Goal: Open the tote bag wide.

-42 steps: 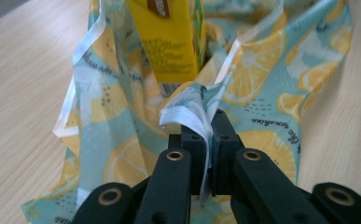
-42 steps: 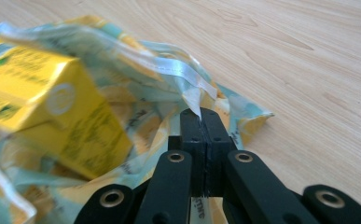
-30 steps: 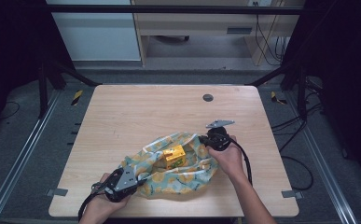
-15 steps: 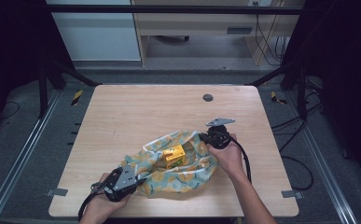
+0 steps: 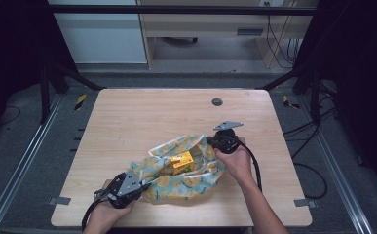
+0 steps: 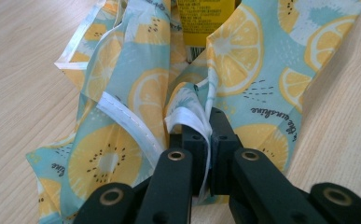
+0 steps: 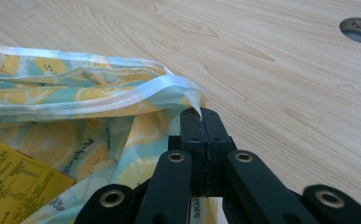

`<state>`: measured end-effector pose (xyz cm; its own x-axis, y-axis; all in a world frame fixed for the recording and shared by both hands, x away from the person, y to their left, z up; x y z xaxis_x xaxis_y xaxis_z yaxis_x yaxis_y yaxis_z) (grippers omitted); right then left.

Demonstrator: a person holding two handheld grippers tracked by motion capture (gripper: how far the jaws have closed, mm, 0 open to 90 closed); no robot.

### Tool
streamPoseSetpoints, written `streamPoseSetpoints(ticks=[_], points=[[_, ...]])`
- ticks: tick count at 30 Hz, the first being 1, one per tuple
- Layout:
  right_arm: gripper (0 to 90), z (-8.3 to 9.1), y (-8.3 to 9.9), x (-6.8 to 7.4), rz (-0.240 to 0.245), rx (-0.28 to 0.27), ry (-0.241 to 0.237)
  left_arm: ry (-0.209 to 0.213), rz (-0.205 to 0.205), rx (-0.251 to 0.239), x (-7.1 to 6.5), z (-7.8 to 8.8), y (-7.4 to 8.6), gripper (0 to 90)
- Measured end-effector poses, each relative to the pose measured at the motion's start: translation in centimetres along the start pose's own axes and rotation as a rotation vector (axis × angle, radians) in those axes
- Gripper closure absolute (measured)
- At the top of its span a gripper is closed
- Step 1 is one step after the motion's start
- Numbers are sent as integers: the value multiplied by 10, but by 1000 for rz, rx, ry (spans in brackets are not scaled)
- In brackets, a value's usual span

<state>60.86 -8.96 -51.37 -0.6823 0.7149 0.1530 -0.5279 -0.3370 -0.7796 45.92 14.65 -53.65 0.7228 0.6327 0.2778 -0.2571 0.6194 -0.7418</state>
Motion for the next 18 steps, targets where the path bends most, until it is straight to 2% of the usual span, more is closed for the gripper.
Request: streamPoseSetpoints(ticks=[6, 18], points=[[900, -6, 4, -2, -9, 17, 6, 4, 6, 22, 0, -7, 6, 878], [900, -11, 14, -5, -14, 46, 10, 15, -7, 50, -5, -10, 10, 878]])
Point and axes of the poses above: each handheld gripper's, and its own axes: z roughly backward along the jaws, y roughly out of its underside, x roughly to its left, the point moved 10 cm from there along -z, roughly forward along the jaws, and after that the axes turned 9 degrees about -y, right-handed, at the moved point
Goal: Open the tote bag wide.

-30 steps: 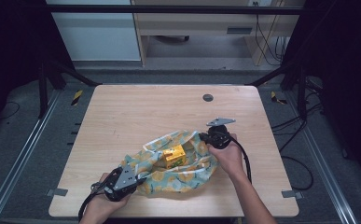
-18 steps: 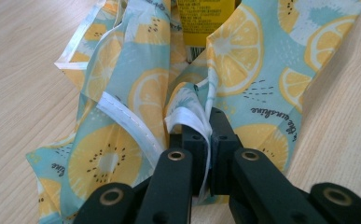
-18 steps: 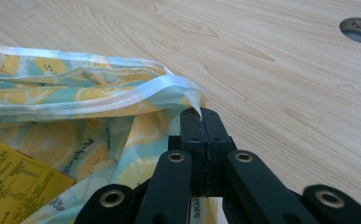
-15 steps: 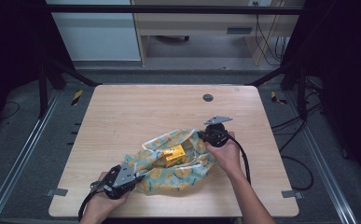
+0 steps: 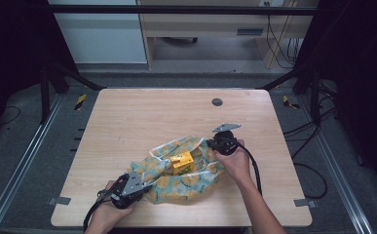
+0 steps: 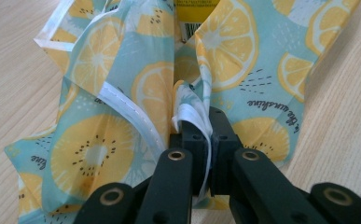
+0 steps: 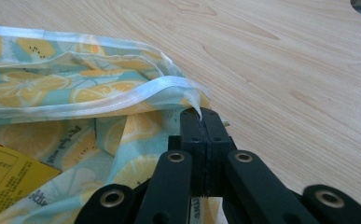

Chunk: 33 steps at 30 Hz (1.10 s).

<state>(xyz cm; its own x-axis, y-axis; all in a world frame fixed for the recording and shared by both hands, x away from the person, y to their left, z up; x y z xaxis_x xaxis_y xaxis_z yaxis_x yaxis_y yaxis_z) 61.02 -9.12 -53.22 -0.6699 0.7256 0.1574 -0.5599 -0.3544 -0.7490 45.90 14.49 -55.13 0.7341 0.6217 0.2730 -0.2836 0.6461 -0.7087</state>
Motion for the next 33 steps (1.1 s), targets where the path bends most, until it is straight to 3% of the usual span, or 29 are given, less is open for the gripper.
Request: streamPoseSetpoints(ticks=[33], points=[[899, -5, 14, -2, 1, 51, 8, 54, -28, 63, -14, -3, 9, 882]])
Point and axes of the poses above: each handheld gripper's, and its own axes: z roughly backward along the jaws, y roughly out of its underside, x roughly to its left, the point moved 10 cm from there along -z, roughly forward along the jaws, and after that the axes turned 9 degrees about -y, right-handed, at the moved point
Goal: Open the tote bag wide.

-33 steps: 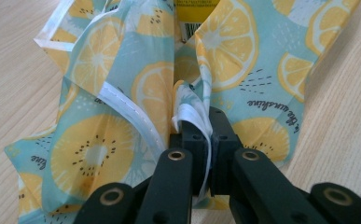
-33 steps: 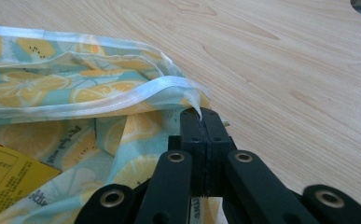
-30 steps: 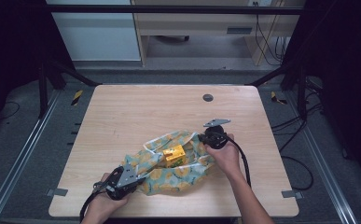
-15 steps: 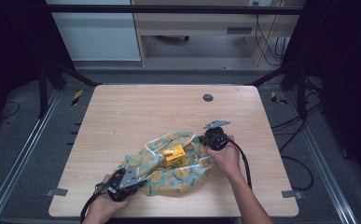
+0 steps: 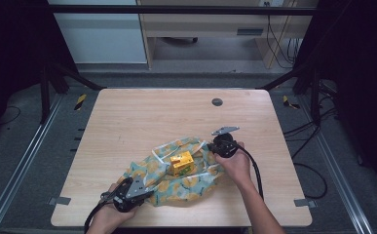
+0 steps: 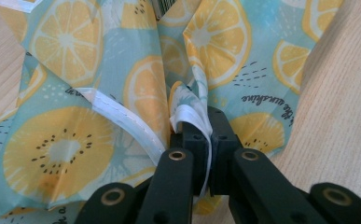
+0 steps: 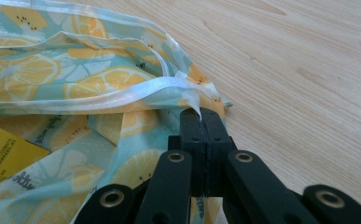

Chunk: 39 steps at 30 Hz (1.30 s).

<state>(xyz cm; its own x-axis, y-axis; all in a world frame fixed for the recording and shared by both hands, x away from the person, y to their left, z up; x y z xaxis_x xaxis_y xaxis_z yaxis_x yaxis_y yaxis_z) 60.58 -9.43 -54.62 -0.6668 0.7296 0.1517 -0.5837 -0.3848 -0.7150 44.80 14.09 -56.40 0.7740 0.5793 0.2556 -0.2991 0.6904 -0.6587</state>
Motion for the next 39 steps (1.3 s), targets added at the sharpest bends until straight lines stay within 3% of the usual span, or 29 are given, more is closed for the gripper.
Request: streamPoseSetpoints(ticks=[32, 36, 39], points=[[894, -6, 16, 3, 26, 66, 3, 34, -10, 22, -6, 5, 7, 881], [864, -5, 19, 1, 10, 53, 0, 27, -5, 8, -5, 6, 6, 872], [785, -2, 18, -3, 0, 30, 11, 12, 1, -9, -3, 8, 4, 839]])
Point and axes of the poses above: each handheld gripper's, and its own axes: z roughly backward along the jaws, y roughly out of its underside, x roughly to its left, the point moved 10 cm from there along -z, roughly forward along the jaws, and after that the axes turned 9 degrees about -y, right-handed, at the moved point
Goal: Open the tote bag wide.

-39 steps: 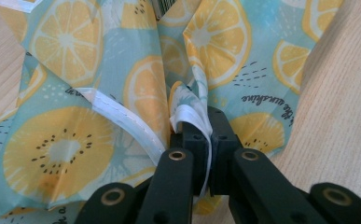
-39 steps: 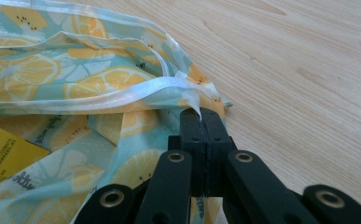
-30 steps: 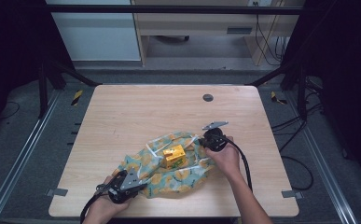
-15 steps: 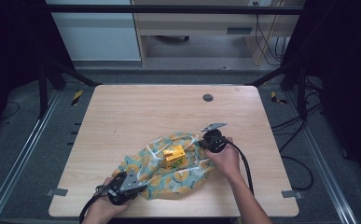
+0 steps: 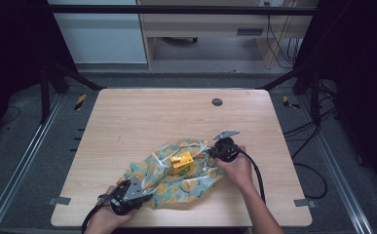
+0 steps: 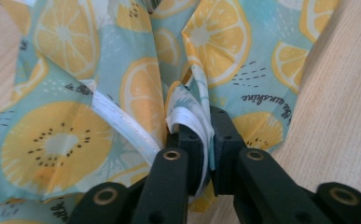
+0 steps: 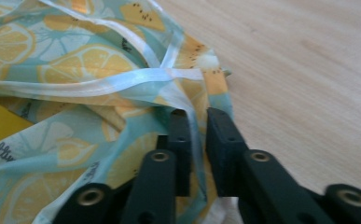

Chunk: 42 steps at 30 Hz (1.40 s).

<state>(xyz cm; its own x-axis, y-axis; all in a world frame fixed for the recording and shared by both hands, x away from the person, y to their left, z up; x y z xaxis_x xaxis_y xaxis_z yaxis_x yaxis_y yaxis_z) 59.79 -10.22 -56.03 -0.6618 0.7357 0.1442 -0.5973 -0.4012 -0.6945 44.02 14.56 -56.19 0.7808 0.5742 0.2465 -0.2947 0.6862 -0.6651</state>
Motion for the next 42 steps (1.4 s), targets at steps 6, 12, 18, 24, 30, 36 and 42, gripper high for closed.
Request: streamPoseSetpoints(ticks=[6, 12, 18, 24, 30, 36, 42], points=[[603, 16, -14, 1, -31, -87, 8, -39, 25, -88, 7, 8, -12, 683], [448, 40, -27, 10, -14, -159, 16, -46, 48, -162, 6, 20, -25, 522], [365, 64, -32, 26, 38, -174, 9, -48, 78, -207, 7, 30, -36, 352], [359, 81, -25, 53, 94, -183, -23, -77, 90, -217, 14, 38, -39, 270], [367, 89, -6, 75, 131, -179, -46, -65, 144, -253, 19, 38, -44, 243], [356, 90, 12, 88, 149, -157, -49, -96, 163, -283, 34, 48, -62, 274], [304, 84, 29, 100, 175, -120, -53, -116, 153, -210, 53, 25, -72, 333]])
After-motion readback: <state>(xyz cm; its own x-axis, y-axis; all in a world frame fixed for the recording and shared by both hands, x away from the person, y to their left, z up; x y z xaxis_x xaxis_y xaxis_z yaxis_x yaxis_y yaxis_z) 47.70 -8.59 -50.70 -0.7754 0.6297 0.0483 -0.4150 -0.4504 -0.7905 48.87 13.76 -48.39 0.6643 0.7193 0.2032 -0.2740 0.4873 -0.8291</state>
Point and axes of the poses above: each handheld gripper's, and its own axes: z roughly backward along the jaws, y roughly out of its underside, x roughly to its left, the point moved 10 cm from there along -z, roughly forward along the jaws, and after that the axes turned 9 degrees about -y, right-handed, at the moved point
